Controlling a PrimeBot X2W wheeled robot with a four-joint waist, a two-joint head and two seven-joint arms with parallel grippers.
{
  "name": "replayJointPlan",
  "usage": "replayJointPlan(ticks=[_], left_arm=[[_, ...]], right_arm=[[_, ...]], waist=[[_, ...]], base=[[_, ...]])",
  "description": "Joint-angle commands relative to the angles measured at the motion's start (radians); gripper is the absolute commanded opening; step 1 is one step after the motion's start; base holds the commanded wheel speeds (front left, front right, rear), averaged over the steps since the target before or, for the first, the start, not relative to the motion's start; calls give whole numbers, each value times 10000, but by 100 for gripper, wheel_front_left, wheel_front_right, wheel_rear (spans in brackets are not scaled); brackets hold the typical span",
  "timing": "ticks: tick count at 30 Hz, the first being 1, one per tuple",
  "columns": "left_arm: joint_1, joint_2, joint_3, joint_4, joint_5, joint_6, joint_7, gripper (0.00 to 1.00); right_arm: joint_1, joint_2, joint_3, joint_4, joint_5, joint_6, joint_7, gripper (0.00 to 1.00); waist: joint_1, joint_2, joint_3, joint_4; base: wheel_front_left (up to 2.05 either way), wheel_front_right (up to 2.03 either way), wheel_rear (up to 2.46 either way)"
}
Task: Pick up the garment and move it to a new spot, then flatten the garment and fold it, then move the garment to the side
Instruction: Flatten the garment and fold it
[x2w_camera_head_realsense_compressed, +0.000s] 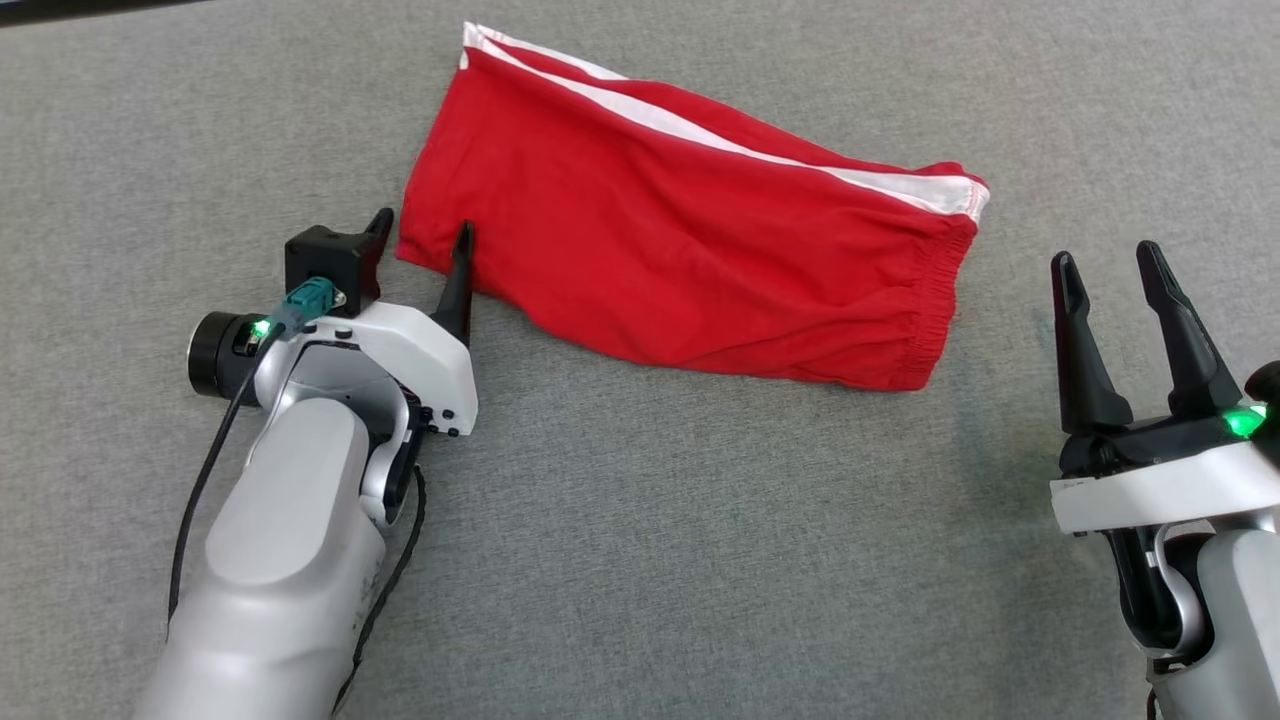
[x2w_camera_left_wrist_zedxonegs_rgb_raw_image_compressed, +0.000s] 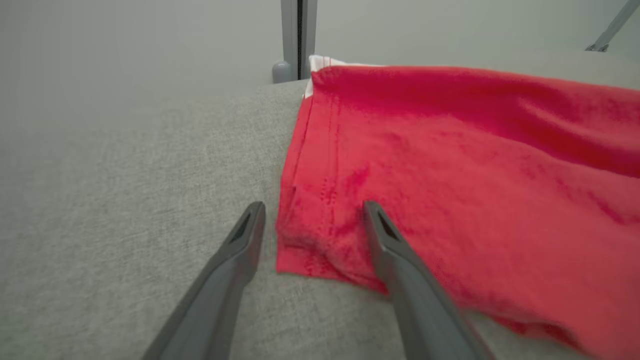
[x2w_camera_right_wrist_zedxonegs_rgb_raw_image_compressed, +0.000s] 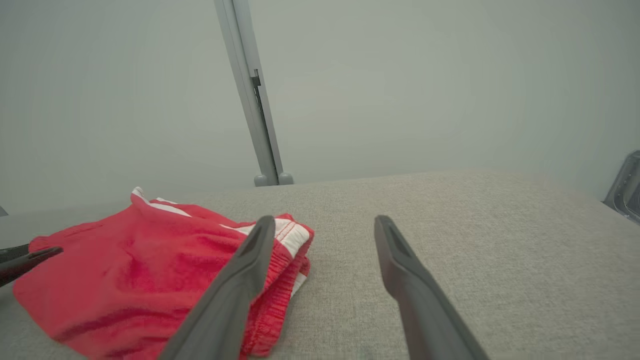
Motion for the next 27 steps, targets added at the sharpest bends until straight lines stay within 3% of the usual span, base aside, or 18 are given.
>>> replayJointPlan(ticks=[1,3,4,5,6,16,21,27], left_arm=[[-251,-1,19,257,-110,-65,93,100],[-307,-55,52,773,-286,-51,356,100],[-346,-89,17,954,-346,-93,451,76],[-401,-118,-13,1100,-413,-126,552,29],[-401,-138,-64,1255,-452,-171,695,0],[-138,-205,-335,1100,-504,178,48,0],[1413,-251,-267,-39,-879,625,-656,0],[3364,-151,-96,-1878,-1197,1194,-531,0]], right_arm=[[-51,-7,-25,58,67,0,-86,100],[-50,11,-36,159,111,0,-127,100],[-53,16,-44,199,138,0,-135,100],[-63,14,-55,233,163,0,-145,100],[-79,17,-56,254,184,0,-165,100],[-116,-19,-42,379,250,0,-201,100],[244,-20,-124,473,215,0,-60,100],[632,34,-240,344,135,0,164,100]], waist=[[0,0,63,-83],[0,0,64,-106],[0,0,67,-101],[0,0,70,-91],[0,0,71,-83],[0,0,-98,148],[0,0,-584,536],[0,0,-1006,829]], base=[[0,0,0],[0,0,0],[0,0,0],[0,0,0],[0,0,0],[0,0,0],[0,0,0],[0,0,0]])
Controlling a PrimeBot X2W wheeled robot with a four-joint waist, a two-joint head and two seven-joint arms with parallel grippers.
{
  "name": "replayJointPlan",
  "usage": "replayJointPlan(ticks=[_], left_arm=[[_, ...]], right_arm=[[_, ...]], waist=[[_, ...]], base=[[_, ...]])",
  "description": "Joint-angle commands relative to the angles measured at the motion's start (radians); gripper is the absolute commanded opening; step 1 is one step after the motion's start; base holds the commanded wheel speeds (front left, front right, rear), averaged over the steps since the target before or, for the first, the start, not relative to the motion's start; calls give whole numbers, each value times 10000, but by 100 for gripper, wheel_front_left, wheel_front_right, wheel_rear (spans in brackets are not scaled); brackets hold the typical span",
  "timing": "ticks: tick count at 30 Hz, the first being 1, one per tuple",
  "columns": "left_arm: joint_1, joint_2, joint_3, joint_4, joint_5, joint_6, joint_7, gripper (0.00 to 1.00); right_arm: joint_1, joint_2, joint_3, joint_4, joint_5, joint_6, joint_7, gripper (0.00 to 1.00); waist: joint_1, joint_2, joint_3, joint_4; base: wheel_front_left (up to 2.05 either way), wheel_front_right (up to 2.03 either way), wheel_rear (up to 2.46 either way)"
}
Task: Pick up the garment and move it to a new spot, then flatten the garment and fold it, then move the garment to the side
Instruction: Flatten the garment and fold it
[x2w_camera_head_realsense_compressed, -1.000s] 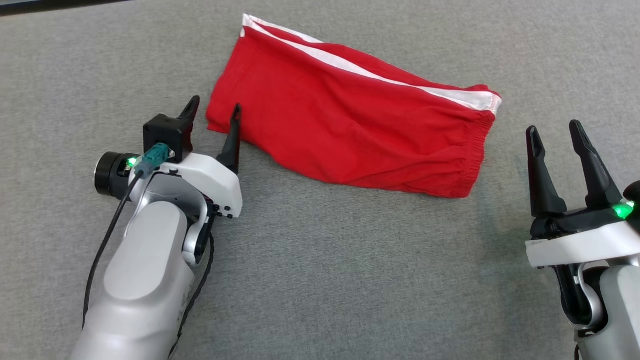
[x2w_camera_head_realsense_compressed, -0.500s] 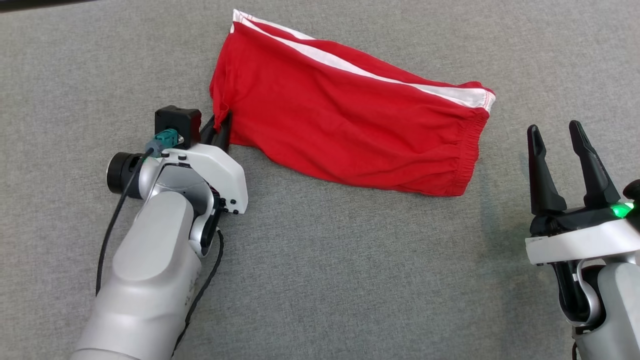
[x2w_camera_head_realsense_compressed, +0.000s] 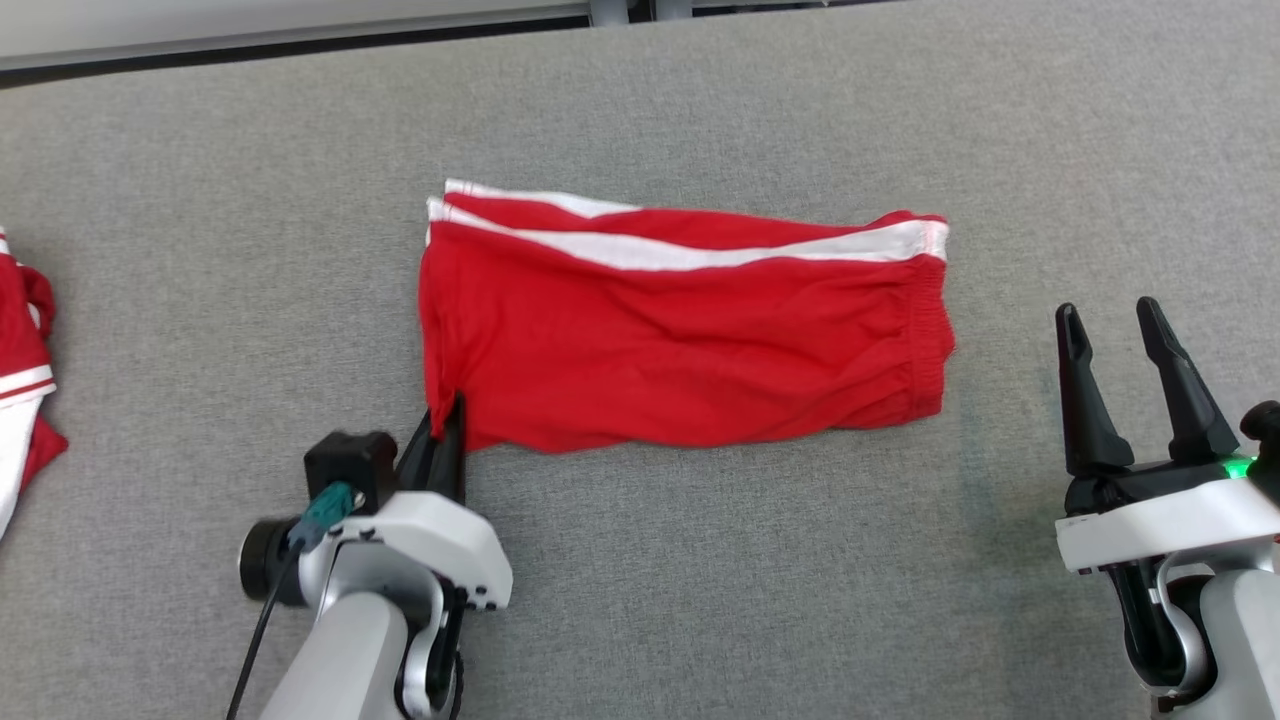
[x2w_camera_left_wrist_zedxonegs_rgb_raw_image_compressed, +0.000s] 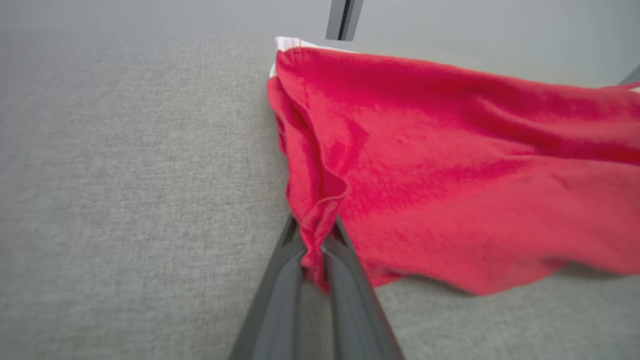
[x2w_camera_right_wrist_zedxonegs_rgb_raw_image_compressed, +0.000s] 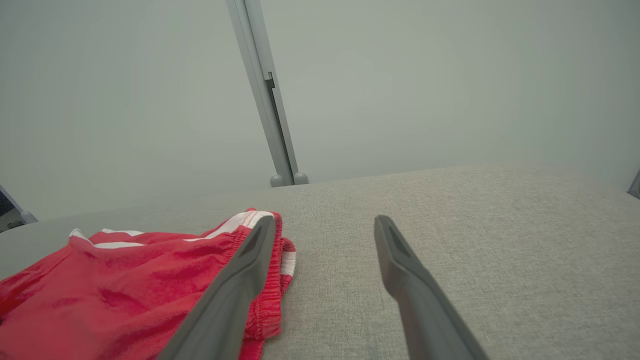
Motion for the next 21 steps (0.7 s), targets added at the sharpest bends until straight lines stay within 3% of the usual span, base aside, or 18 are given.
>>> replayJointPlan(ticks=[1,4,5,7,14,21], left_arm=[[416,162,116,-408,-90,188,112,0],[987,203,93,-1233,-215,275,412,0],[1155,218,81,-1454,-268,279,488,19],[1342,264,124,-1842,-257,410,526,100],[1658,462,388,-3066,373,1021,-885,100],[1492,765,747,-3906,1090,1188,-1412,100]], right_arm=[[92,9,-10,-80,-72,0,79,100],[169,29,-25,-178,-74,0,193,100],[186,42,-28,-203,-73,0,209,100],[197,35,-11,-245,-94,0,275,100],[272,-63,-145,-487,-370,0,420,100],[524,-119,-279,-829,-671,0,719,100]], waist=[[0,-1,-131,96],[0,-1,-179,123],[0,-1,-189,120],[0,-1,-211,102],[0,-1,-405,107],[0,-1,-794,241]], base=[[0,0,0],[0,0,0],[0,0,0],[0,0,0],[0,0,0],[0,0,0]])
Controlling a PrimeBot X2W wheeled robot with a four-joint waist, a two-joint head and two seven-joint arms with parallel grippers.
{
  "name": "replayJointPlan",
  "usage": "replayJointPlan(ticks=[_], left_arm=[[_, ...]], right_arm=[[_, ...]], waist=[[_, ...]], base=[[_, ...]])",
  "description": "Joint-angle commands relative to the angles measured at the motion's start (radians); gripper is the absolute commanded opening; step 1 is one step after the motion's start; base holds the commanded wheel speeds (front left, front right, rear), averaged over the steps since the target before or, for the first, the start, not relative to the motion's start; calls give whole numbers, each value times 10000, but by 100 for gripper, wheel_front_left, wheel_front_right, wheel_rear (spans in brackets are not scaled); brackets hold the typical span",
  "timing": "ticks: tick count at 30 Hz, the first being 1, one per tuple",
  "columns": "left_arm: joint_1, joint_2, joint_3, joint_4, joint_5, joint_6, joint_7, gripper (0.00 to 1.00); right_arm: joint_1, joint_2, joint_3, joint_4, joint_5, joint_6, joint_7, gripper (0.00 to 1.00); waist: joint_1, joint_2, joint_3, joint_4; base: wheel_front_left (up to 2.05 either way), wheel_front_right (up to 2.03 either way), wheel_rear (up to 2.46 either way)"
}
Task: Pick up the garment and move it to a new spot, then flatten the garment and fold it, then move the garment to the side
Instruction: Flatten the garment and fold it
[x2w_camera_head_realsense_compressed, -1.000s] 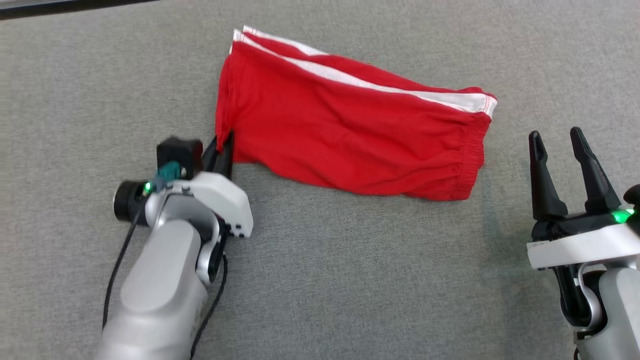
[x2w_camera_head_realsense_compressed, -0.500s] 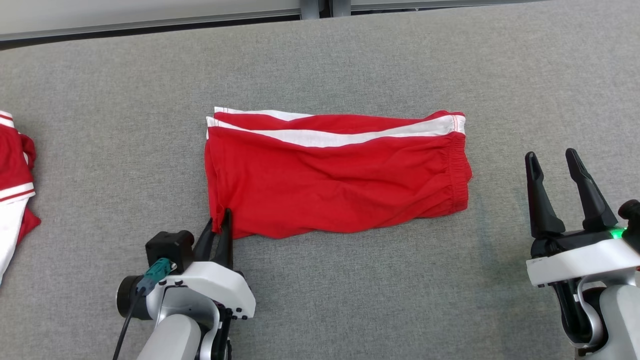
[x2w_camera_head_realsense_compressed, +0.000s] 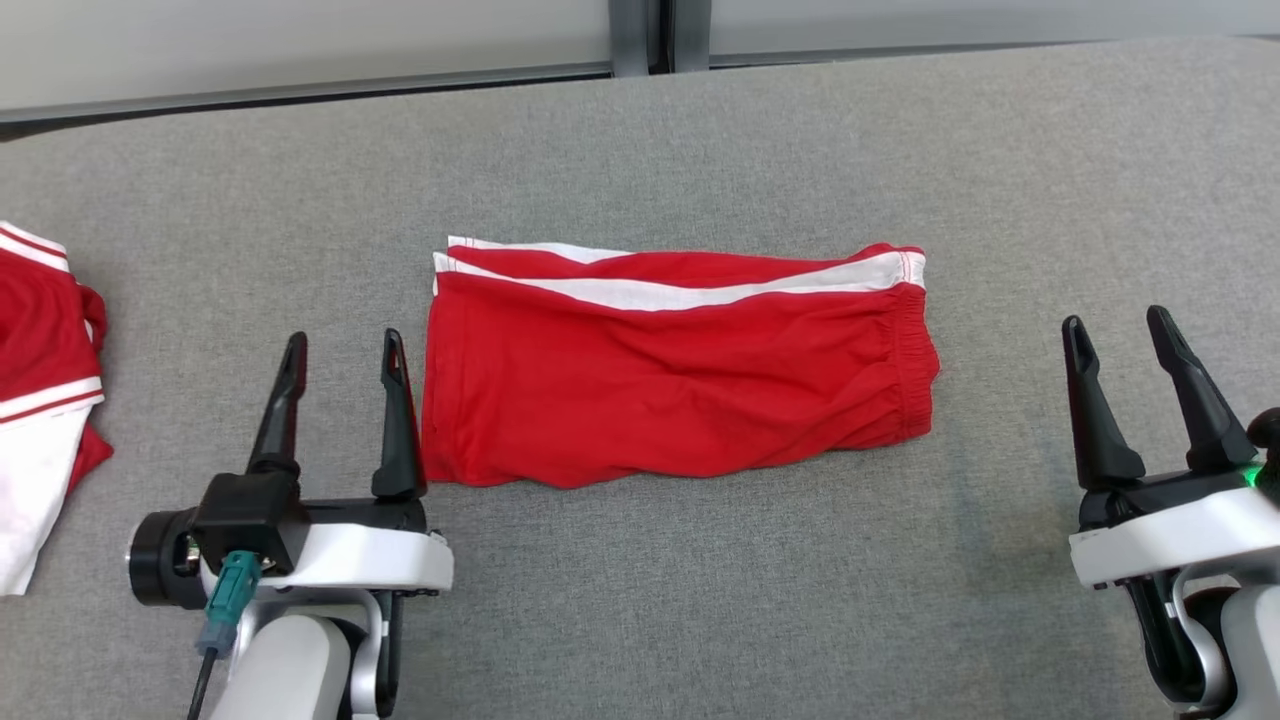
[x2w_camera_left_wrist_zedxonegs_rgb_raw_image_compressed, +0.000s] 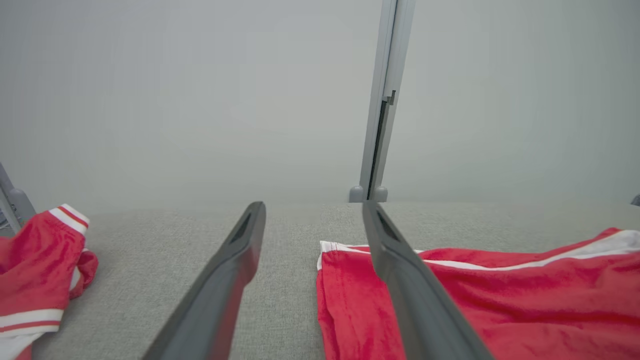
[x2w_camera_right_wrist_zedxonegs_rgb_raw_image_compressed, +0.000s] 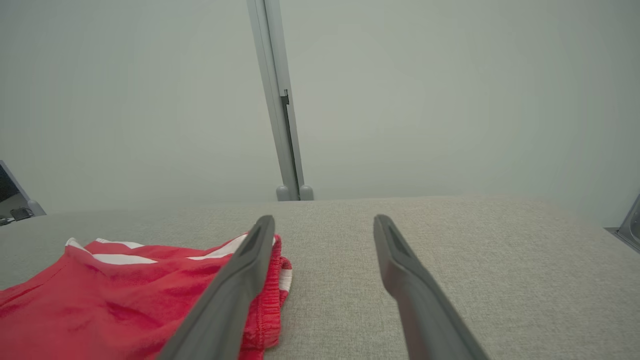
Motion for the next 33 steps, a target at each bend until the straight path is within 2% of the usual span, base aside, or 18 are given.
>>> replayJointPlan(ticks=[1,8,14,26,33], left_arm=[[-38,173,63,-88,219,73,-54,100],[203,526,55,261,299,-53,105,100],[238,583,25,362,239,-43,179,100],[122,590,-77,368,140,23,266,100],[-300,417,-342,319,185,-81,287,100]], right_arm=[[119,-43,15,-127,-126,0,106,100],[431,21,41,-392,-270,0,372,100],[519,70,26,-455,-328,0,453,100],[525,110,-36,-453,-327,0,558,100],[-70,15,466,200,-128,0,852,100]], waist=[[0,0,-159,15],[0,0,-442,2],[0,0,-528,-23],[0,0,-478,75],[0,0,85,499]], base=[[0,0,0],[0,0,0],[0,0,0],[0,0,0],[0,0,0]])
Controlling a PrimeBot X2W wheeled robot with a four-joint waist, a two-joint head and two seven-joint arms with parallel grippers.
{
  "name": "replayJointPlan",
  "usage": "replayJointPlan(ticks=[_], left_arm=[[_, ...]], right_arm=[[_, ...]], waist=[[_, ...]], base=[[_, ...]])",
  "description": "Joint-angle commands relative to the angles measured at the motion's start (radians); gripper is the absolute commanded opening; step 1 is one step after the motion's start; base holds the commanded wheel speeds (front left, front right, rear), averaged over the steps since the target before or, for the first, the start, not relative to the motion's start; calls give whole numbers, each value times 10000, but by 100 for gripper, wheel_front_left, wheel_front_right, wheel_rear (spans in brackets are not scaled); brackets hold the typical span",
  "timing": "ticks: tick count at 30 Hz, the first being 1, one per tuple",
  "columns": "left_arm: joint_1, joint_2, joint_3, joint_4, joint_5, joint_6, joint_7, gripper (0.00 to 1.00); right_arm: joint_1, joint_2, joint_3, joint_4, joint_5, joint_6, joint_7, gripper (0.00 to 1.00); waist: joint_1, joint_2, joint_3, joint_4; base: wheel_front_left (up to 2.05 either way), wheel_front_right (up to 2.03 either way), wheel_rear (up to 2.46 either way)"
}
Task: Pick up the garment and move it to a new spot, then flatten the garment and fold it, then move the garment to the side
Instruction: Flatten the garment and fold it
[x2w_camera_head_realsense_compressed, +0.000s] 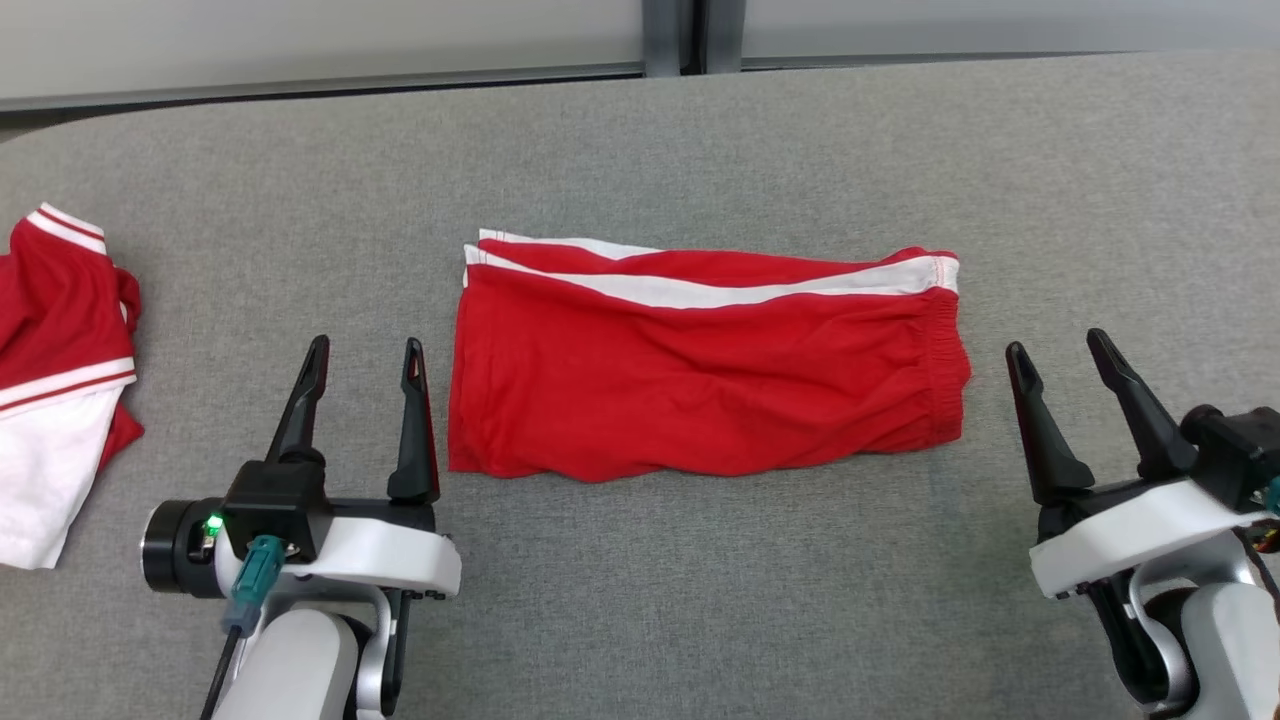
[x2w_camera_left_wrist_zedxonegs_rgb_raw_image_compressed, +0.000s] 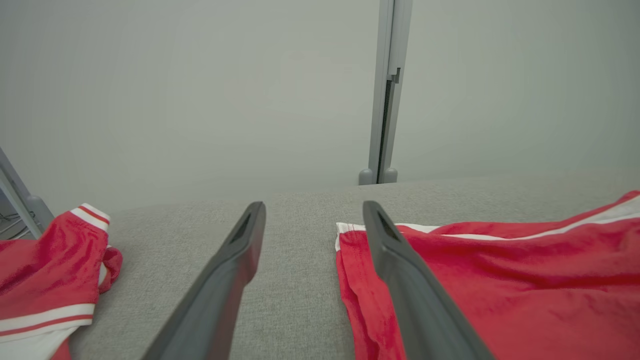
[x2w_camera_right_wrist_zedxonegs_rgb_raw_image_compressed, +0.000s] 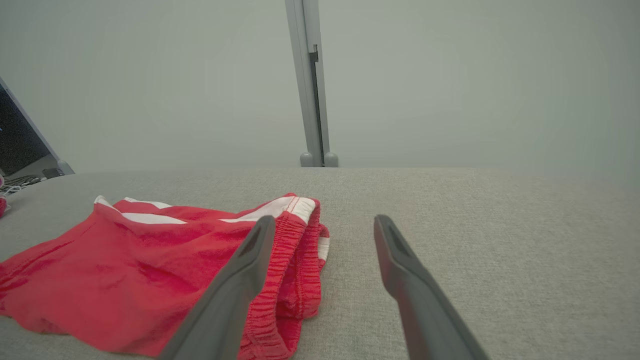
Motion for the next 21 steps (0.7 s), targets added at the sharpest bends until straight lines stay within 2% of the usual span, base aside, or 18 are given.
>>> replayJointPlan(ticks=[1,5,10,17,18,19,20,21], left_arm=[[-233,-26,-28,-4,0,-20,-32,100],[-579,-190,-190,71,50,-75,-89,100],[-881,-319,-305,248,79,-97,-180,100],[-1140,-373,-345,427,93,-97,-267,100],[-1164,-378,-334,432,95,-82,-282,100],[-1160,-376,-327,443,95,-68,-275,100],[-1139,-376,-319,455,86,-62,-289,100],[-1138,-359,-307,465,88,-53,-299,100]], right_arm=[[-217,-19,106,171,110,0,0,100],[-865,-25,583,1084,254,-1,17,100],[-1646,94,687,2517,504,0,-103,100],[-2079,178,1181,3811,1399,0,17,100],[-2119,162,1324,3879,1511,2,67,72],[-2147,155,1477,3950,1702,2,156,40],[-2171,167,1626,3971,1900,2,180,0],[-2203,79,1757,4019,1962,2,202,0]], waist=[[0,-1,281,225],[0,-1,756,476],[0,-1,1088,594],[0,-1,1264,619],[0,-1,1275,597],[0,-1,1280,571],[0,-1,1280,544],[0,-1,1271,513]], base=[[0,0,0],[0,0,0],[0,0,0],[0,0,0],[0,0,0],[0,0,0],[0,0,0],[0,0,0]])
